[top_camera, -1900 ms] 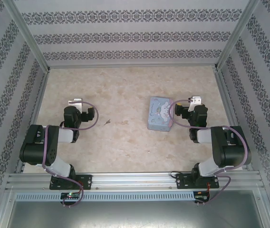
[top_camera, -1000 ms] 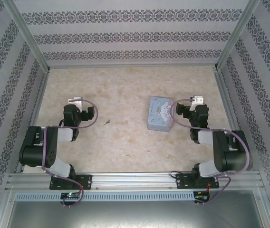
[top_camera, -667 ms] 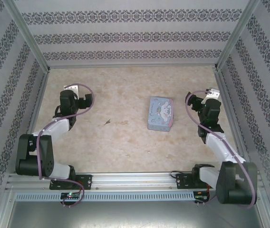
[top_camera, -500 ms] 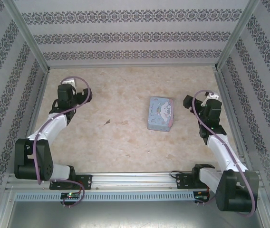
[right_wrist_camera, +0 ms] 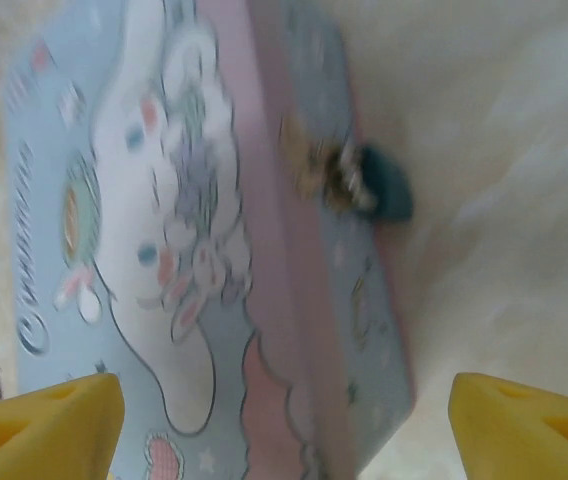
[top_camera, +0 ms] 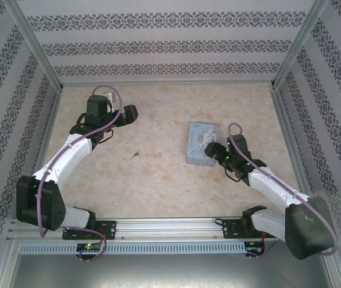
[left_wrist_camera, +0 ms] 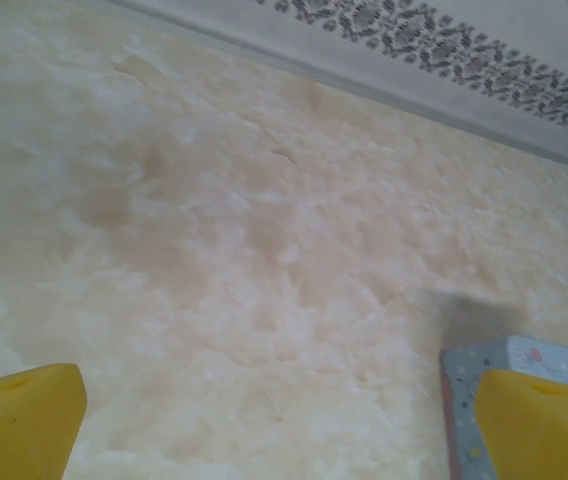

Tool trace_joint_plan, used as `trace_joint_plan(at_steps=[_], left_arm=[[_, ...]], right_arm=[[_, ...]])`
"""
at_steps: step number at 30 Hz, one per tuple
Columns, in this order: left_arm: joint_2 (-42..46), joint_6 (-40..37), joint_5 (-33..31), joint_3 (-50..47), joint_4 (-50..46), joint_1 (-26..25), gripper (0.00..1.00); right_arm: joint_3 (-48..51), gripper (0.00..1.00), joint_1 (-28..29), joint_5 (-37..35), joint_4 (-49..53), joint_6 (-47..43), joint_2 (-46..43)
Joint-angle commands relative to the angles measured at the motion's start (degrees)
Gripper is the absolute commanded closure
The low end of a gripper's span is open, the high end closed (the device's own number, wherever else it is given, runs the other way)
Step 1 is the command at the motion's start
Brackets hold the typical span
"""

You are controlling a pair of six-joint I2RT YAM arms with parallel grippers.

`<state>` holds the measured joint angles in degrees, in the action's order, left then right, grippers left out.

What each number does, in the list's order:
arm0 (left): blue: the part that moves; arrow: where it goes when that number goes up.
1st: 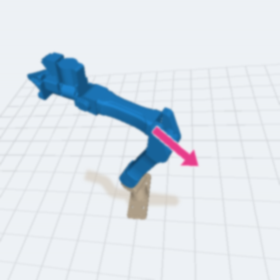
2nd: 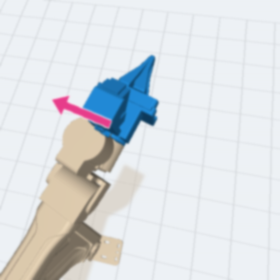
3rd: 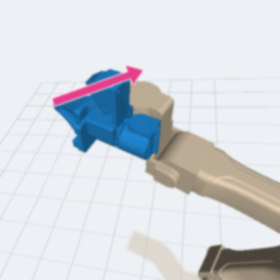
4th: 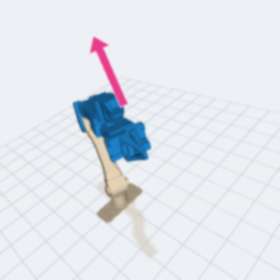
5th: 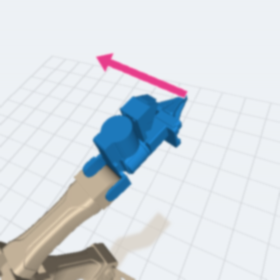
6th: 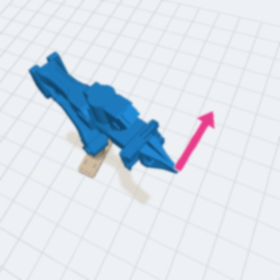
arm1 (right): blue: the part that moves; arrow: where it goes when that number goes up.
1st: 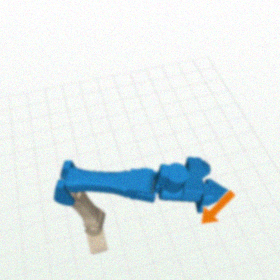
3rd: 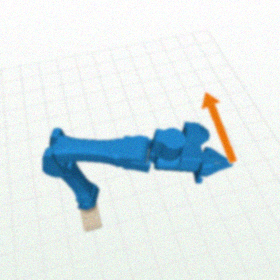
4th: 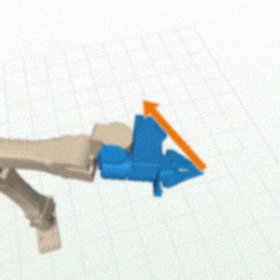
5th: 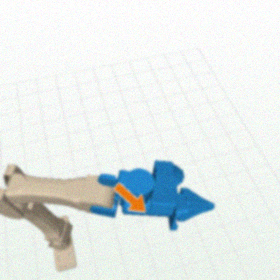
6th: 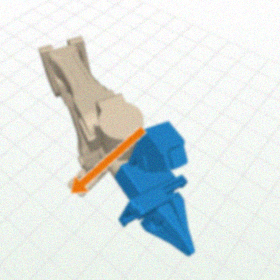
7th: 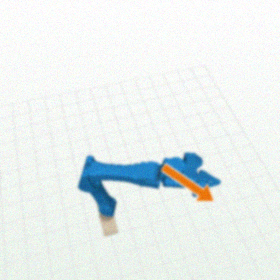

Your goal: Unlock the padlock with the key

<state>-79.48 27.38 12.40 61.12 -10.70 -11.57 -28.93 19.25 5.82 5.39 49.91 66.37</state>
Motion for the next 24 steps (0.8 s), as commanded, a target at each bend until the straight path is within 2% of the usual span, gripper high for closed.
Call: trace_joint_plan(at_steps=[1, 5, 7, 9, 13, 18, 24], left_arm=[[-1.6, 2.7, -0.3, 2.8, -3.8, -1.7, 0.0], [-3.2, 3.1, 0.1, 4.9, -4.8, -2.3, 0.0], [-3.7, 3.5, -0.1, 5.6, -5.4, -2.4, 0.0], [-3.8, 3.5, -0.7, 6.0, -6.5, -2.4, 0.0], [-2.8, 3.9, -2.0, 5.3, -8.3, -2.4, 0.0], [-2.9, 5.0, -2.1, 2.6, -7.3, -2.4, 0.0], [-9.0, 4.4, -0.2, 4.0, -5.0, -2.4, 0.0]], right_arm=[[-5.8, 0.17, 6.3, -1.2, -2.4, 6.3, 5.5], [-17.9, 0.16, 16.7, 2.4, -4.6, 5.4, 14.3], [-23.4, 0.17, 19.1, 5.5, -3.8, 3.9, 18.2], [-24.9, 0.17, 19.4, 7.1, -3.5, 4.0, 19.6], [-22.8, 0.17, 16.3, 7.0, -3.9, 4.3, 17.4], [-22.5, 0.17, 8.7, 8.4, -2.6, 2.6, 15.0], [-28.0, 0.17, 1.6, 11.1, -1.1, -1.1, 19.9]])
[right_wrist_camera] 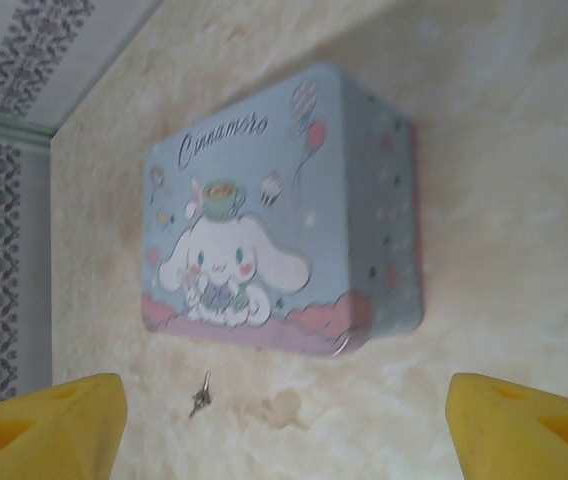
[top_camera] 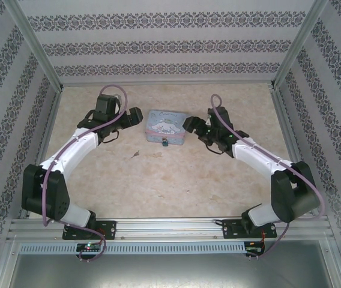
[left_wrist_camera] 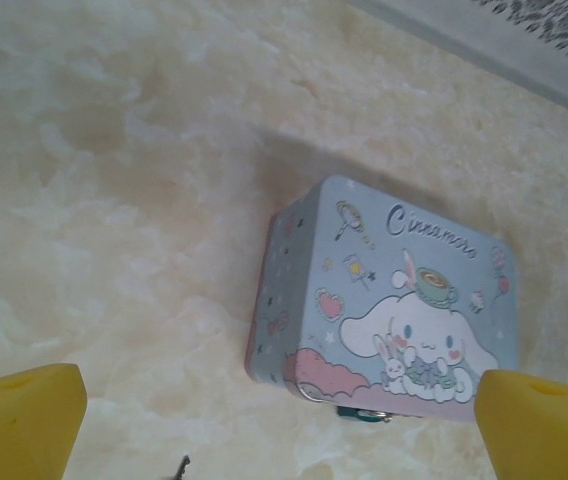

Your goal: Unlock the padlock with the key

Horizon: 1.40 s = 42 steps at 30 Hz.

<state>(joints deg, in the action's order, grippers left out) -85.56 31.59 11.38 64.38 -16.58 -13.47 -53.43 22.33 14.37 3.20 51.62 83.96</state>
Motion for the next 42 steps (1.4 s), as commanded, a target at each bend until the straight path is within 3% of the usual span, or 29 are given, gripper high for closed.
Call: trace_joint_plan(at_steps=[1, 10, 19, 25, 32, 42], left_arm=[[-4.4, -0.2, 1.5, 1.4, 2.0, -0.5, 0.0], [-18.4, 0.8, 7.0, 10.6, 6.2, -0.6, 0.0], [-26.2, 3.4, 8.9, 17.0, 7.0, -3.9, 0.0], [-26.3, 4.2, 8.4, 16.6, 6.5, -6.9, 0.0], [-23.1, 6.7, 8.4, 11.4, 9.5, -9.9, 0.0], [-16.6, 9.0, 4.7, 4.5, 10.2, -15.6, 0.0]], right_arm=[[-4.8, 0.17, -2.2, 3.4, 1.0, -3.0, 3.9], [-12.6, 0.23, -3.3, 8.0, -2.5, -0.8, 16.6], [-14.0, 0.28, -3.2, 10.3, -5.5, 0.9, 22.1], [-12.7, 0.31, -3.1, 11.7, -6.8, 1.2, 22.7], [-7.3, 0.44, -2.9, 12.3, -8.3, 1.2, 18.9], [3.7, 0.45, -2.0, 10.4, -8.8, 1.9, 9.2]])
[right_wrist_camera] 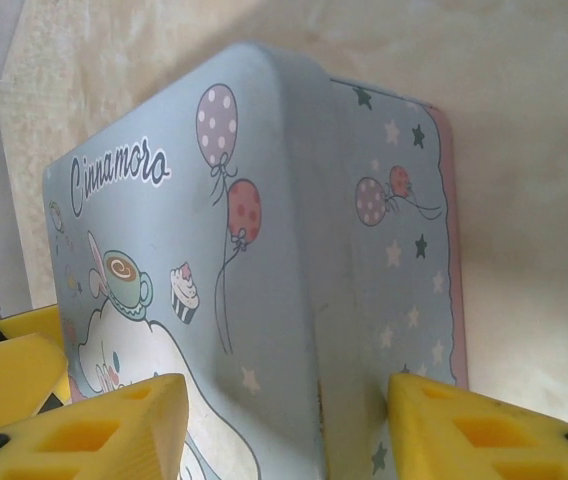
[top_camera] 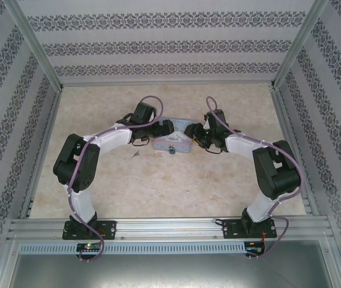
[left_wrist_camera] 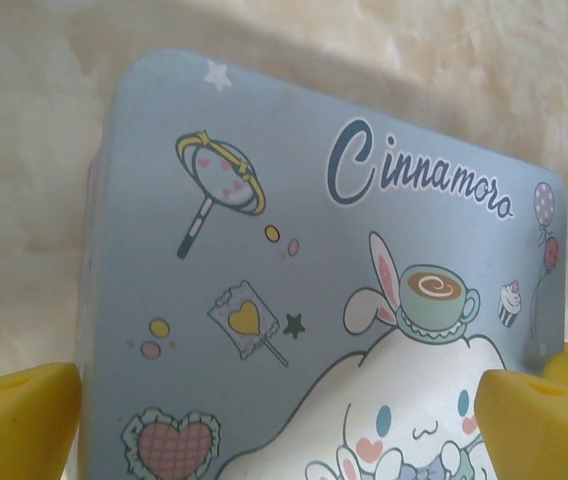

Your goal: Unlock the padlock with the key

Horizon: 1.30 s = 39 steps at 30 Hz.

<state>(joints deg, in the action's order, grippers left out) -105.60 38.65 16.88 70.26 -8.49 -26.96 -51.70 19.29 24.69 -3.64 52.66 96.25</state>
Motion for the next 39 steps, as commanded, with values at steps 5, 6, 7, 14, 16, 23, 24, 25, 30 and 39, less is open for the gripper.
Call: trace_joint_plan(at_steps=[5, 6, 7, 14, 16, 23, 24, 25, 30, 39], left_arm=[[6.9, 5.2, -3.3, -6.7, 4.0, -4.9, 0.0], [7.4, 5.7, -3.7, -7.5, 4.3, -5.3, 0.0], [7.9, 6.2, -4.5, -8.4, 4.5, -5.7, 0.0], [8.3, 7.8, -6.7, -10.2, 4.3, -6.4, 0.0], [8.3, 6.8, -7.8, -9.5, 3.3, -6.3, 0.0], [10.8, 2.5, -16.5, -5.6, -4.7, -5.7, 0.01], [11.4, 2.0, -17.5, -5.3, -5.7, -5.5, 0.01], [12.1, 1.6, -18.7, -5.0, -6.8, -5.3, 0.01], [17.1, 3.4, -23.7, -6.4, -10.0, -3.8, 0.01], [24.2, 20.9, -23.2, -10.2, -16.1, -0.2, 0.01]], right_arm=[[6.8, 0.45, 2.1, -1.8, -2.0, 1.2, -7.1], [7.2, 0.45, 2.1, -2.0, -2.0, 1.3, -7.3], [7.6, 0.45, 2.1, -2.1, -2.0, 1.3, -7.5], [7.3, 0.42, 2.0, -2.3, -1.7, 1.6, -7.0], [6.9, 0.38, 1.8, -2.5, -1.4, 1.6, -7.0], [7.6, 0.3, -0.6, -3.1, -0.4, 1.1, -9.6], [7.9, 0.3, -1.0, -3.1, -0.3, 0.9, -10.1], [8.0, 0.29, -1.4, -3.0, 0.1, 0.8, -10.7], [8.4, 0.29, -1.9, -3.0, 1.9, -0.4, -13.2], [8.9, 0.29, 3.0, -5.2, 6.6, -2.4, -20.8]])
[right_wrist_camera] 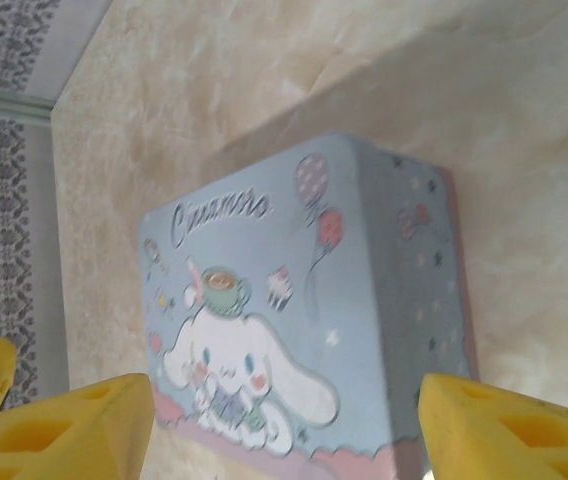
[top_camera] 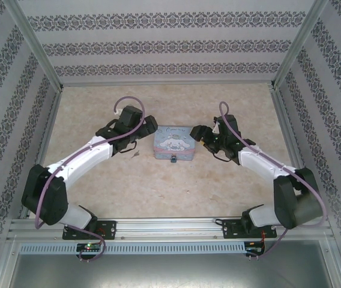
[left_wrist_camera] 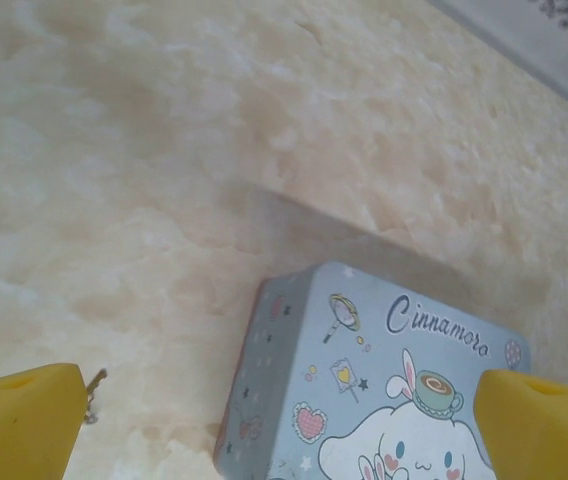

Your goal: Unlock the padlock with the key

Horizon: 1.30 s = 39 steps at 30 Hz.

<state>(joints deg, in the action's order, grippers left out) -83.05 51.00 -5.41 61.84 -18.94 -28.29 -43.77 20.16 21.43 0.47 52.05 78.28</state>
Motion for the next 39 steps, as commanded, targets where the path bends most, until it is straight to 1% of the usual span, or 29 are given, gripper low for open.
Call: trace_joint_plan(at_steps=[1, 8, 12, 15, 17, 18, 21, 23, 28, 31, 39], left_arm=[[2.2, 11.3, -0.8, -2.2, -6.8, 1.5, 0.01], [5.6, 31.5, -0.7, -6.1, -12.3, 2.8, 0.01], [4.9, 38.2, -0.3, -5.9, -14.6, 2.9, 0.01], [2.2, 43.6, 0.1, -4.3, -18.9, 2.9, 0.0], [-0.5, 46.8, 1.6, -3.1, -20.7, 3.0, 0.06], [-1.9, 48.0, 2.8, -2.6, -21.2, 3.1, 0.08], [-6.4, 50.3, 6.3, -0.2, -22.3, 3.5, 0.17], [-9.4, 50.7, 7.9, 1.8, -22.9, 3.6, 0.26], [-14.2, 51.2, 9.6, 5.4, -24.3, 3.9, 0.36], [-15.3, 52.4, 9.5, 5.3, -23.7, 4.1, 0.38], [-15.8, 56.4, 10.0, 0.9, -18.8, 5.3, 0.38]], right_arm=[[1.0, 0.29, 3.4, -2.7, 3.1, -1.9, -3.6], [0.7, 0.3, 10.7, -4.2, 3.4, -1.6, -3.8], [0.7, 0.3, 12.7, -4.6, 2.1, -0.9, -2.2], [0.2, 0.3, 13.4, -4.5, 1.0, -0.6, -0.1], [-0.2, 0.3, 13.6, -4.3, 0.4, -0.5, 1.3], [-0.5, 0.3, 13.7, -4.3, 0.4, -0.5, 1.7], [-0.9, 0.3, 13.8, -4.4, -0.2, -0.4, 2.8], [-1.3, 0.3, 13.7, -4.3, -0.2, -0.4, 3.3], [-1.7, 0.3, 13.7, -4.4, 0.0, -0.6, 3.8], [-1.8, 0.3, 13.7, -4.5, 0.0, -0.6, 3.8], [-1.2, 0.3, 13.8, -4.4, 0.1, -0.6, 2.5]])
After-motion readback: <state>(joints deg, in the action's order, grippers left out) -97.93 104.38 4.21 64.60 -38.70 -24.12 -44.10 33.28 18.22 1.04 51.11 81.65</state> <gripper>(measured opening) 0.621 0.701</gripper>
